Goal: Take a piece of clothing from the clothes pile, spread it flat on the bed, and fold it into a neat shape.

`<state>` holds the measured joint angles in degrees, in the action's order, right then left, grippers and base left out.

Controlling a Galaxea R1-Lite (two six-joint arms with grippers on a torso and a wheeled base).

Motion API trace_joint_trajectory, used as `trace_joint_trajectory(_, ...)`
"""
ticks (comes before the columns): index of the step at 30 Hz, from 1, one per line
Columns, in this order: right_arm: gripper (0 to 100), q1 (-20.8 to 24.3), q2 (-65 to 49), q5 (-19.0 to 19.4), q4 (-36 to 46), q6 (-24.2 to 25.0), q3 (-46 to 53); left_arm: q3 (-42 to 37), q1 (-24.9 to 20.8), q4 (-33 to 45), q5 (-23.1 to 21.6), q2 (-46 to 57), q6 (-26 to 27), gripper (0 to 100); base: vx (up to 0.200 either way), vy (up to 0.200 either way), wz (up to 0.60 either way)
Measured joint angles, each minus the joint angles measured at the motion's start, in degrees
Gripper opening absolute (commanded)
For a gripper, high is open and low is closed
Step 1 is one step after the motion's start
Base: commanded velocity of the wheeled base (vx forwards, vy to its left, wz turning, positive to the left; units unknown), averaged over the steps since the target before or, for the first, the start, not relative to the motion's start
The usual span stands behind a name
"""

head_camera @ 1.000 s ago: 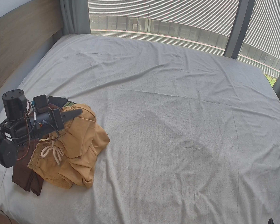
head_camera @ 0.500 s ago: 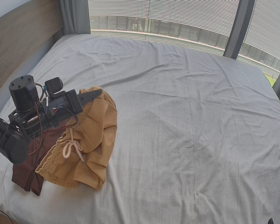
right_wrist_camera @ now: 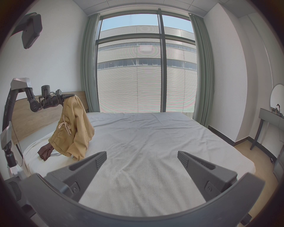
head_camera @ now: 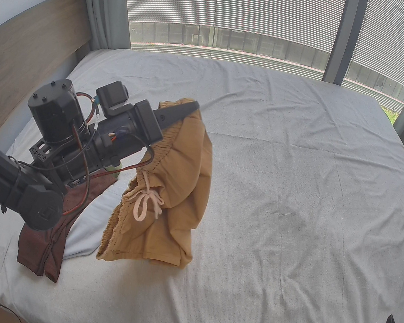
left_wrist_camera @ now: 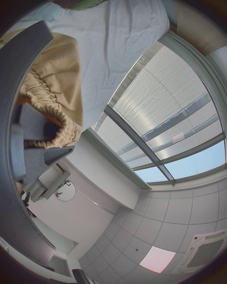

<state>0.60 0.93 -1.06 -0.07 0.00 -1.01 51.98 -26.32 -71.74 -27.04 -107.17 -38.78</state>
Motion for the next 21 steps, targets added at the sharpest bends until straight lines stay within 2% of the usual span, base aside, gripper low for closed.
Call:
trace_joint_trajectory(14,100,0.0,0.0,0.0,0.0,0.0,0.0,11.7,-7.8,5.1,1.8,0.3,-1.0,0,0.000,0.000,0.00)
trace_joint_trajectory(21,100,0.0,0.0,0.0,0.0,0.0,0.0,16.1,-11.2,7.1,2.3,0.0,-4.2,0,0.000,0.000,0.00)
